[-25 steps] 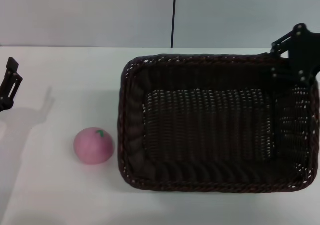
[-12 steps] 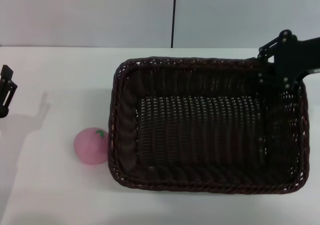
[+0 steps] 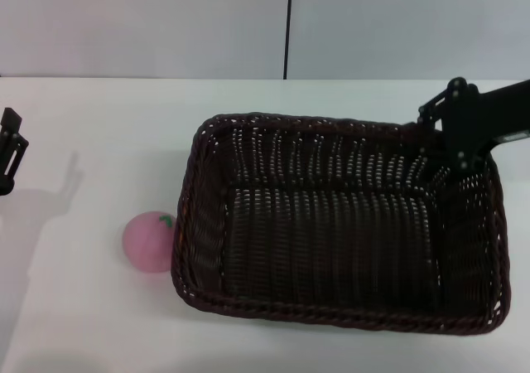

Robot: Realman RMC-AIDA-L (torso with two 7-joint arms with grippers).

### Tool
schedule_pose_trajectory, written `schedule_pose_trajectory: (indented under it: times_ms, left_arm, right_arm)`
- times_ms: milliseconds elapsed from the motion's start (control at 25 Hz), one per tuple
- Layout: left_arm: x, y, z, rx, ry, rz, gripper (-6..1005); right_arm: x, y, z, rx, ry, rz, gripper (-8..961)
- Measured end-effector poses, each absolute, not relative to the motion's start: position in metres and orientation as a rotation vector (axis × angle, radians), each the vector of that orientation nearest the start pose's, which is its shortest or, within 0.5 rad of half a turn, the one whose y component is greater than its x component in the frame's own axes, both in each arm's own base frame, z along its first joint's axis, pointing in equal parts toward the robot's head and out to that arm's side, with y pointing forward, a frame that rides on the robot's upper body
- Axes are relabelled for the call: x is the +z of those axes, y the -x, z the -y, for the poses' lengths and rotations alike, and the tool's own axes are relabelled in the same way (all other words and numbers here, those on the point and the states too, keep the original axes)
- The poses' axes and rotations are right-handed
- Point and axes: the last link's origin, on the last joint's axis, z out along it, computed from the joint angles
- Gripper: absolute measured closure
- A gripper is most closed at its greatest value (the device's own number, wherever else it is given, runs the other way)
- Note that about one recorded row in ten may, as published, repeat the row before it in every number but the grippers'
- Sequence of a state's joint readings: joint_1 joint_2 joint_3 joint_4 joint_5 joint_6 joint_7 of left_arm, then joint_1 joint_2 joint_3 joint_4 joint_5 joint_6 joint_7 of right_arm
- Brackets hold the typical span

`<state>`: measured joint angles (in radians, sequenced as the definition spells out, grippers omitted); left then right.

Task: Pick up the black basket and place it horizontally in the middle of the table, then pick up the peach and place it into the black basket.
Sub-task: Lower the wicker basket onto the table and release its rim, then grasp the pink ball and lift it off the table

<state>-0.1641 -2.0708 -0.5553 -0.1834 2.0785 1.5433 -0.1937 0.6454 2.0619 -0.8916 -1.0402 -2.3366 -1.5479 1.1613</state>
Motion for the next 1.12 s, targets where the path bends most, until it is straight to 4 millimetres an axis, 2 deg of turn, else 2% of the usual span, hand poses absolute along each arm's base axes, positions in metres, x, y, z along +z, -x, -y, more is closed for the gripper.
schedule_pose_trajectory:
  times_ms: [160,440,600,680,720,760,880,920,960,1000,1040,1080,1120]
  left_arm:
    - [0.000,0.353,-0.225,-0.840,1.472,0.504,251]
    - [-0.001,0.353,-0.225,-0.844,1.471,0.509,254]
    - [0.000,0.354,-0.223,-0.855,1.473,0.521,256]
    - [0.001,0.355,-0.221,-0.881,1.488,0.547,257]
    - [0.002,0.356,-0.221,-0.892,1.495,0.556,257]
    - [0.006,0.359,-0.219,-0.932,1.521,0.581,258]
    - [0.020,0.363,-0.215,-0.986,1.602,0.574,259]
    - [0.020,0.363,-0.215,-0.986,1.602,0.574,260]
    - [0.026,0.365,-0.214,-1.000,1.647,0.575,260]
    - [0.033,0.368,-0.213,-1.004,1.699,0.582,260]
    - [0.039,0.369,-0.213,-1.014,1.751,0.602,261]
    - [0.043,0.371,-0.213,-1.010,1.795,0.615,261]
    - [0.043,0.371,-0.213,-1.010,1.795,0.615,262]
  right_arm:
    - [0.034,-0.214,-0.376,-0.023,2.831,0.355,713]
    - [0.035,-0.216,-0.375,-0.021,2.824,0.340,520]
    - [0.039,-0.218,-0.373,0.016,2.801,0.308,519]
    - [0.050,-0.216,-0.369,0.151,2.743,0.264,518]
    - [0.050,-0.216,-0.369,0.151,2.743,0.264,518]
    - [0.058,-0.216,-0.362,0.278,2.690,0.230,518]
    - [0.073,-0.217,-0.347,0.520,2.578,0.169,517]
    - [0.073,-0.217,-0.347,0.520,2.578,0.169,517]
    - [0.084,-0.222,-0.335,0.710,2.462,0.100,517]
    - [0.084,-0.222,-0.335,0.710,2.462,0.100,516]
    - [0.094,-0.232,-0.324,0.893,2.327,0.010,516]
    - [0.094,-0.232,-0.324,0.893,2.327,0.010,516]
    - [0.097,-0.240,-0.317,0.982,2.249,-0.047,516]
